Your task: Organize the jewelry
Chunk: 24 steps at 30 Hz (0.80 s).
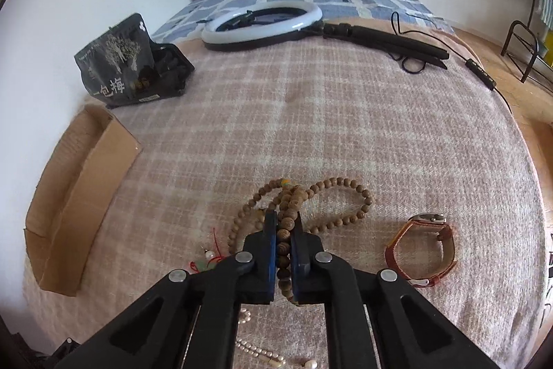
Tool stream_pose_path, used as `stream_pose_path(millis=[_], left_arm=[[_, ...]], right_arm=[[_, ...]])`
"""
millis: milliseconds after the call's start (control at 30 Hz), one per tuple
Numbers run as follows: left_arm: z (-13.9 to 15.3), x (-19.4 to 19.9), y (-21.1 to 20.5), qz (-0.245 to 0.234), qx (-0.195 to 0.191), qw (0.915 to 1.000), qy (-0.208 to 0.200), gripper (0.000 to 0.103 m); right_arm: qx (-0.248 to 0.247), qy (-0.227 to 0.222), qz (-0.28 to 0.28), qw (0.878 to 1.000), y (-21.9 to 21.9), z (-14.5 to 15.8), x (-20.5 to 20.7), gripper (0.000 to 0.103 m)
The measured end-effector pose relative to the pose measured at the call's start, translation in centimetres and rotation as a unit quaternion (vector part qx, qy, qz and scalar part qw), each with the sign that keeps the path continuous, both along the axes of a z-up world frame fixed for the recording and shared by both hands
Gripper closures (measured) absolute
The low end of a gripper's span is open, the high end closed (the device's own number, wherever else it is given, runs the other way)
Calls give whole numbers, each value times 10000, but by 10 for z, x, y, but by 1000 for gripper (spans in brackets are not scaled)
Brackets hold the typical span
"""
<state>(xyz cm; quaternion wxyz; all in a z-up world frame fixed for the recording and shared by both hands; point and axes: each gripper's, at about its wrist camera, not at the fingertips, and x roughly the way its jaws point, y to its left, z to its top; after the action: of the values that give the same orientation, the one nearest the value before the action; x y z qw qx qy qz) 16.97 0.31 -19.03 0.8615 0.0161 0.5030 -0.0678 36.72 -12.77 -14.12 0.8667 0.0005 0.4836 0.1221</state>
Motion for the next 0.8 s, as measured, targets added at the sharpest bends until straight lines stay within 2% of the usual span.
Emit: stream_pose_path(millis=[233,467,700,800], left_arm=[[29,-19,5,32,-51,9995,-316,30],[66,-17,18,64,-205,9975,-675,30],[106,-12,48,296,-318,9939,-1017,30],[119,-7,64,399,-255,9927,-1105,30]], right_arm=[[104,-446,127,9989,2,42,-20,99],[294,-817,221,9960,7,81,-39,99],[386,-1121,477,9918,30,111,-53,99],[422,-1246,619,9894,44,122,-58,99]])
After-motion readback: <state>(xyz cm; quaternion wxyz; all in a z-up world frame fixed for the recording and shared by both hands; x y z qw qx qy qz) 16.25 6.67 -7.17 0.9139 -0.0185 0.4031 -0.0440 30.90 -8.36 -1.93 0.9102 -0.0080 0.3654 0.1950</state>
